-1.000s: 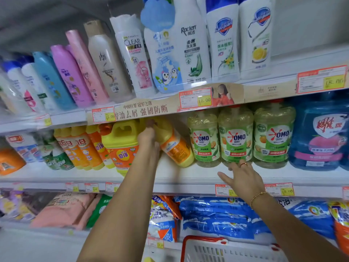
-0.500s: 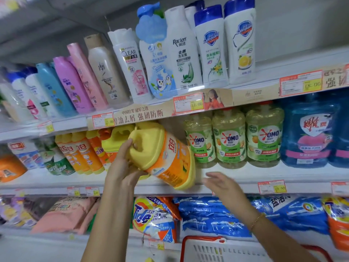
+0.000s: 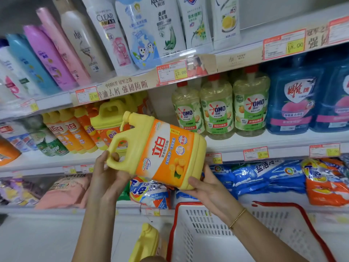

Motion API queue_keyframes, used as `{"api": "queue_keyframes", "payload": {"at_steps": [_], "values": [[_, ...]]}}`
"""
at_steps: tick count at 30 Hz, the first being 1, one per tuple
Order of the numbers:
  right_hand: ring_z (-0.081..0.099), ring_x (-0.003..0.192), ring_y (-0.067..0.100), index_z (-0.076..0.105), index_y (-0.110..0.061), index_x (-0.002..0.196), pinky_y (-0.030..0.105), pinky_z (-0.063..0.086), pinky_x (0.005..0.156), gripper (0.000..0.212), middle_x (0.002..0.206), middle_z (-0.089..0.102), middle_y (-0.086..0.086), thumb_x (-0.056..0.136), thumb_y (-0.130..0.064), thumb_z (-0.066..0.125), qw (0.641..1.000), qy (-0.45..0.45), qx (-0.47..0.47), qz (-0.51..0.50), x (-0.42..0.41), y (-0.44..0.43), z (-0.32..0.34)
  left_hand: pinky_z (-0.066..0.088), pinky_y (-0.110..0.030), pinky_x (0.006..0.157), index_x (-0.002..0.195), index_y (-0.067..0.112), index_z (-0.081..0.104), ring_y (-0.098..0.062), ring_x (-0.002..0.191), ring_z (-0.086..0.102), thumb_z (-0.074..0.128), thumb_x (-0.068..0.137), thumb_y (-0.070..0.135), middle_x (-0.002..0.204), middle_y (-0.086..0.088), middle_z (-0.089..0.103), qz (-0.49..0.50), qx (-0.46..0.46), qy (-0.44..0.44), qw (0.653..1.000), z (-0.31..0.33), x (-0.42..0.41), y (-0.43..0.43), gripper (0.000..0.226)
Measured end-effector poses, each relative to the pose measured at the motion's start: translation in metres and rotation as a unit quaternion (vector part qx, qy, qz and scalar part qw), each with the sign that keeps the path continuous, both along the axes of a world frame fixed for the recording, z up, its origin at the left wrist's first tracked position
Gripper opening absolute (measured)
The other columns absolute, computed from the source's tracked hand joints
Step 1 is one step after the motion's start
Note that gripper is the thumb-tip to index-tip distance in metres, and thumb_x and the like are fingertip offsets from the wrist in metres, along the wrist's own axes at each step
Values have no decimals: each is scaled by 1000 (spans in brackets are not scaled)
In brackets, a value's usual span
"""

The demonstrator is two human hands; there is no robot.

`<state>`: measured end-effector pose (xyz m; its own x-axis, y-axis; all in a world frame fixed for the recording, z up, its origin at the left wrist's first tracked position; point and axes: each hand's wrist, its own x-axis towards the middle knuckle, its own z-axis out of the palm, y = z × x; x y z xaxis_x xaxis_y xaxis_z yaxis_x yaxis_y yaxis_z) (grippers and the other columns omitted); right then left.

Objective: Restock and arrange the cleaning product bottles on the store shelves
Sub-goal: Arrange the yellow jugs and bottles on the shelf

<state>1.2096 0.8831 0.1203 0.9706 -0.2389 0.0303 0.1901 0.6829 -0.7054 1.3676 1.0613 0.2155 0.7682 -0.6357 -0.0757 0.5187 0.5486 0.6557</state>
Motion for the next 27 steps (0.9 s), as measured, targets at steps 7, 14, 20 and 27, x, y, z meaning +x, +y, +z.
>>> {"api": "queue_keyframes", "payload": {"at_steps": [7,14,20,27], "values": [[61,115,31,38,-31,140,43,54,87,83,130,61,4,68,-35,80,997,4,-75,-26,-12,-16,16,53,-63,74,59,13,64,-26,86,72,98,25,26,73,-3,66,-63,125,-93,986,32,-9,5,50],[46,126,9,29,-57,133,35,47,100,71,142,39,-17,78,-40,70,925,73,-326,-181,-14,-7,42,51,-64,60,64,15,47,-23,68,70,48,93,23,63,-2,65,-7,171,-88,981,56,-35,-27,30],[1,144,13,20,-48,146,34,15,117,78,157,7,-14,82,-49,66,653,110,-708,-246,-12,7,79,57,-55,54,59,16,54,-33,88,65,54,86,25,88,-10,67,-43,196,-103,974,48,-54,-54,29],[28,127,19,53,-30,122,34,34,105,61,133,41,-1,68,-24,81,582,43,-737,-341,-5,21,79,51,-35,63,75,18,51,-17,65,57,58,82,26,63,3,52,-99,206,-111,967,33,-67,-79,12]]}}
